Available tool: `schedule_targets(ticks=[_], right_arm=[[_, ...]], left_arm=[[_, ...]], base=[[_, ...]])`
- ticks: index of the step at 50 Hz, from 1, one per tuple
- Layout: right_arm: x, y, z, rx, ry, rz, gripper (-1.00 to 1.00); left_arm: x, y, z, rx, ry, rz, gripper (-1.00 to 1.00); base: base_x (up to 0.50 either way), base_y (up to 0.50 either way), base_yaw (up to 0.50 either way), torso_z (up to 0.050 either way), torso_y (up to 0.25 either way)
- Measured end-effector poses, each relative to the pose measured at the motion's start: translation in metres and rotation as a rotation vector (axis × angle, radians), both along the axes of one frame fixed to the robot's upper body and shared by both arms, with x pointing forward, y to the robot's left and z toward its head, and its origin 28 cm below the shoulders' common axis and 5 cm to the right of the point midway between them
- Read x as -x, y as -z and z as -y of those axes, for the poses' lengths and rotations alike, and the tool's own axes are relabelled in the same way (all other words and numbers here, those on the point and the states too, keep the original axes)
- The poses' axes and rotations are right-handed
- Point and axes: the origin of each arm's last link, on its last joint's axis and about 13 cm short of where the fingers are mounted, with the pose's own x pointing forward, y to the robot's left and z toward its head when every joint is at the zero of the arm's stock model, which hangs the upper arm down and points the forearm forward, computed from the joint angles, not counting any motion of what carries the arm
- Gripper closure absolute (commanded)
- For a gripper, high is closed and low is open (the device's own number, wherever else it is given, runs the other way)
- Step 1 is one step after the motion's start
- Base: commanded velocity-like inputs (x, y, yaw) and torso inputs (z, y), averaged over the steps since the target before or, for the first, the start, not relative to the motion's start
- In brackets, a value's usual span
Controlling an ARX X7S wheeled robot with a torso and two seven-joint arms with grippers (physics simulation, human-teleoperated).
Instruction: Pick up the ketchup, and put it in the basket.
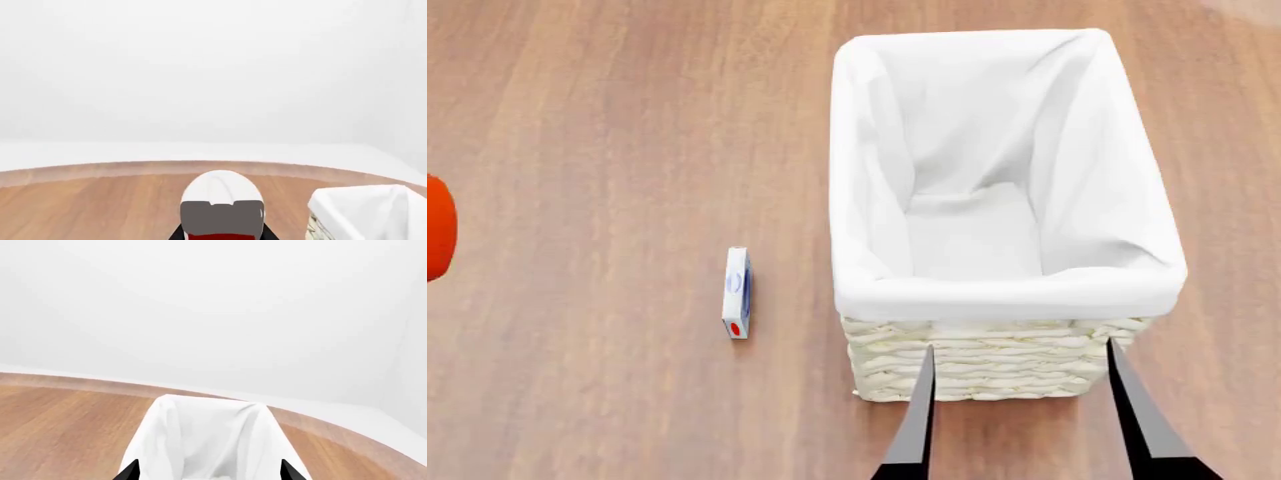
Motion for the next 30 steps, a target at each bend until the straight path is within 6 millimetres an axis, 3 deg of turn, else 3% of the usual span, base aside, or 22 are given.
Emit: schedule_targets(ticks=[30], right_arm=[[0.0,0.0,0.001,0.005,-0.001,-0.003,-1.0]], left_arm=[[-0.041,-0.058,0.036,-0.305,0.38,-0.043,1.0]], base=[[0.0,0.0,0.0,0.0,0.001]])
